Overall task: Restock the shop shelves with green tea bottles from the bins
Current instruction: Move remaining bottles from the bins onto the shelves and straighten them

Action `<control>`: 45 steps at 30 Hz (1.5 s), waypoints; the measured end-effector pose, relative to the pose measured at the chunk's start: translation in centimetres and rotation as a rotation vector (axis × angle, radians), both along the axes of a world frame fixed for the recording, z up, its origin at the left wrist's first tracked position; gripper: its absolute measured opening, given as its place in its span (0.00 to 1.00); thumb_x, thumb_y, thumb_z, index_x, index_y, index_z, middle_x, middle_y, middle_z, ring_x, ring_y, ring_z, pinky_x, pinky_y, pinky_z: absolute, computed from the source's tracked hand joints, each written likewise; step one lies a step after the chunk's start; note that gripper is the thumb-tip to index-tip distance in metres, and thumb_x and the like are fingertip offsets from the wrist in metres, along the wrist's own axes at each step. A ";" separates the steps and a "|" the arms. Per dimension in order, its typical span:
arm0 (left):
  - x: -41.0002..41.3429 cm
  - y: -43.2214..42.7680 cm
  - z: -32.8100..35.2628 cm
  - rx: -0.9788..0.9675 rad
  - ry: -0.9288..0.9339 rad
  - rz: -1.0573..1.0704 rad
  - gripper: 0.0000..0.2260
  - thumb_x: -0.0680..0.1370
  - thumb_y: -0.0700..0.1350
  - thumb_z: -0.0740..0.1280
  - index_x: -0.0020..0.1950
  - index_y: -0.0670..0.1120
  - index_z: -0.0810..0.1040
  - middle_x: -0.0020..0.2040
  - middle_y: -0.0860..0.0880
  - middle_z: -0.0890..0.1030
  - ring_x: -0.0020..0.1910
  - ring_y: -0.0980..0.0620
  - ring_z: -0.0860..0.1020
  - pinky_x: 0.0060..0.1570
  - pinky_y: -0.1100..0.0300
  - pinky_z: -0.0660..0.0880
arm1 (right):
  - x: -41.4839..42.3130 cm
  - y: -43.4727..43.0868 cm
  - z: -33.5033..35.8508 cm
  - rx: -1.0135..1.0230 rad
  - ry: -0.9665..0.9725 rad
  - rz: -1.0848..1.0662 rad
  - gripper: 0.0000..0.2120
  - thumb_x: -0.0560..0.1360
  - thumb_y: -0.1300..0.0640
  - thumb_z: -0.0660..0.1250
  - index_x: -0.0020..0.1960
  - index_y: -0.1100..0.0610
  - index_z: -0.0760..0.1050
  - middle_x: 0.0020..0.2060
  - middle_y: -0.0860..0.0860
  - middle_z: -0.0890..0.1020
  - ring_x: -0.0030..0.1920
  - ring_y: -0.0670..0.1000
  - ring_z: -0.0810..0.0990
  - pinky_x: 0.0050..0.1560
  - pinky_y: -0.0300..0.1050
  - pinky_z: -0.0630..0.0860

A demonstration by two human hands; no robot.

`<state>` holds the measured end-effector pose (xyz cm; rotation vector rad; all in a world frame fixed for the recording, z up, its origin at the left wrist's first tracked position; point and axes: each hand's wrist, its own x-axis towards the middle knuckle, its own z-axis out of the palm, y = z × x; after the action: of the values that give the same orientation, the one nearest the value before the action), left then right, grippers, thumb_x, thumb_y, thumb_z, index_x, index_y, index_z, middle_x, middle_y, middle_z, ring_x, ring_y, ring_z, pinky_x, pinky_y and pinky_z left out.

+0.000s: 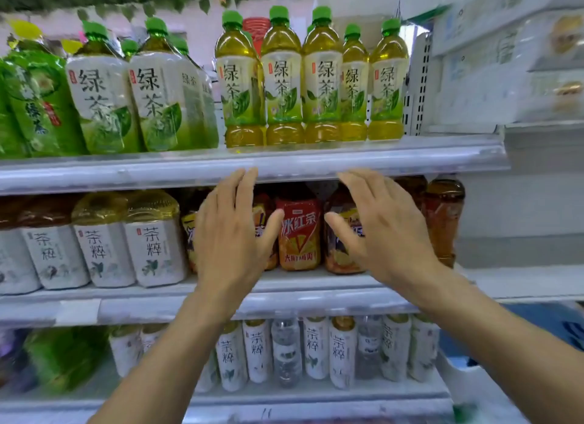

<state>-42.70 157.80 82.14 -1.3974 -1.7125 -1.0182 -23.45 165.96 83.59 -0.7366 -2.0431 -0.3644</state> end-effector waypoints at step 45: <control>20.0 -1.4 -84.2 -1.426 -1.272 -0.087 0.28 0.76 0.54 0.72 0.72 0.46 0.66 0.65 0.44 0.76 0.64 0.43 0.76 0.62 0.45 0.75 | 12.8 -3.9 -83.9 -1.944 -0.021 -0.704 0.23 0.76 0.57 0.69 0.65 0.66 0.66 0.61 0.64 0.76 0.64 0.64 0.75 0.64 0.56 0.73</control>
<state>-22.67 156.43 -2.10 -1.6140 -3.8185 -0.6283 -10.68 162.05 -0.31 -2.4795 -1.4997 1.4966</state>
